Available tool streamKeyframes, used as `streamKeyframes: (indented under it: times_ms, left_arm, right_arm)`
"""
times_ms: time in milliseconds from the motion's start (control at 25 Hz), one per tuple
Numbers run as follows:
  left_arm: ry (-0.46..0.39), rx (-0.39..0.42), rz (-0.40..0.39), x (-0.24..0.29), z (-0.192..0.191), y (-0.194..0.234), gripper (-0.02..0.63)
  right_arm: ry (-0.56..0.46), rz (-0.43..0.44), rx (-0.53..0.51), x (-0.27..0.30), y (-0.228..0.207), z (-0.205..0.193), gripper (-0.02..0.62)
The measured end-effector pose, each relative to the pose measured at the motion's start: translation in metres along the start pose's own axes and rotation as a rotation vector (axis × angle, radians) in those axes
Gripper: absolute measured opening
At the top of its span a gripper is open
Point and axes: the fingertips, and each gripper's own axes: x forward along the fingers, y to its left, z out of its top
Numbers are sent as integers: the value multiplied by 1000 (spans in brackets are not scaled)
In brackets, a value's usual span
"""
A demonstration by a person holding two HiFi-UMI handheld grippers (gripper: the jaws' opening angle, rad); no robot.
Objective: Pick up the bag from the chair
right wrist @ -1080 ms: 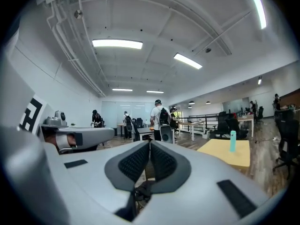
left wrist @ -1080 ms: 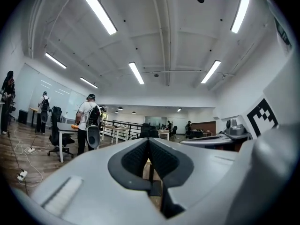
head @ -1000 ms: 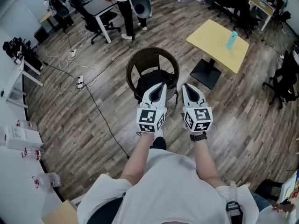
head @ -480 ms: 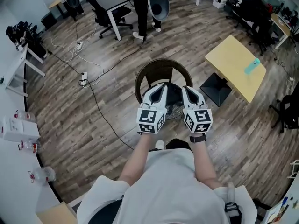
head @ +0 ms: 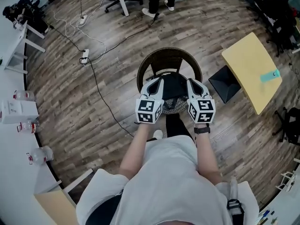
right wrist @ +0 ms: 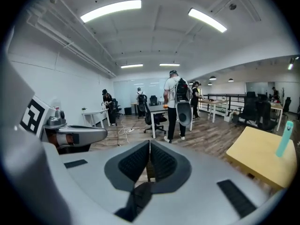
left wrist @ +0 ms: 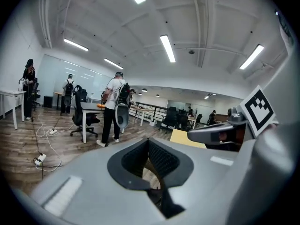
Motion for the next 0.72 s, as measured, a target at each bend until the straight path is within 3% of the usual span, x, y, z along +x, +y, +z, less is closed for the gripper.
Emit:
streamKeyframes:
  times_ms: [240,720]
  left_arm:
    - [122,-51,40,57,-37,33,11]
    - [403,-144,70,123,-154,75,36]
  right_arm:
    - [133,54,26,69,-39,-31,12]
    - [412,184,41,155,-62,-140,12]
